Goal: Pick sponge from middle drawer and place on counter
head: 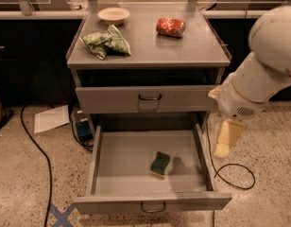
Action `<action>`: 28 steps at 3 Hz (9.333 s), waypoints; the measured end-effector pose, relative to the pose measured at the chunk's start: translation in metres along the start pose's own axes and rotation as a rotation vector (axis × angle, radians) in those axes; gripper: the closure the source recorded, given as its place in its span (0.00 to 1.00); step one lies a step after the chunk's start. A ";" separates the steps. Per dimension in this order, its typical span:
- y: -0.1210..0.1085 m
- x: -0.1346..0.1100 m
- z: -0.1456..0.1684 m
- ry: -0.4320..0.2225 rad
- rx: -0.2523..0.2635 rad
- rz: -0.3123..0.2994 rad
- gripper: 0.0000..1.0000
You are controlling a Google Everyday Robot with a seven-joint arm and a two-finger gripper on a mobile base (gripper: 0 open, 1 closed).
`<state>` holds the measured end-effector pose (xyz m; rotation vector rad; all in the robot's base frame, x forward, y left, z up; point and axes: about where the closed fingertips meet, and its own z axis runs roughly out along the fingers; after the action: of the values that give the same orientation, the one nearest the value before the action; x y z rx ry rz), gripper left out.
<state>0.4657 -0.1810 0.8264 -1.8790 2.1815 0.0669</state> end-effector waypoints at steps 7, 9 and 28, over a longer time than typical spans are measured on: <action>-0.022 -0.044 0.281 -0.072 -0.134 -0.505 0.00; -0.022 -0.049 0.323 -0.058 -0.158 -0.500 0.00; -0.063 0.005 0.400 0.000 -0.167 -0.405 1.00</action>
Offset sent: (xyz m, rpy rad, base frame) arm 0.0059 0.0029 -0.0530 -0.0319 0.0120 0.0020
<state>0.5931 -0.1151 0.4474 -2.3744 1.8004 0.1744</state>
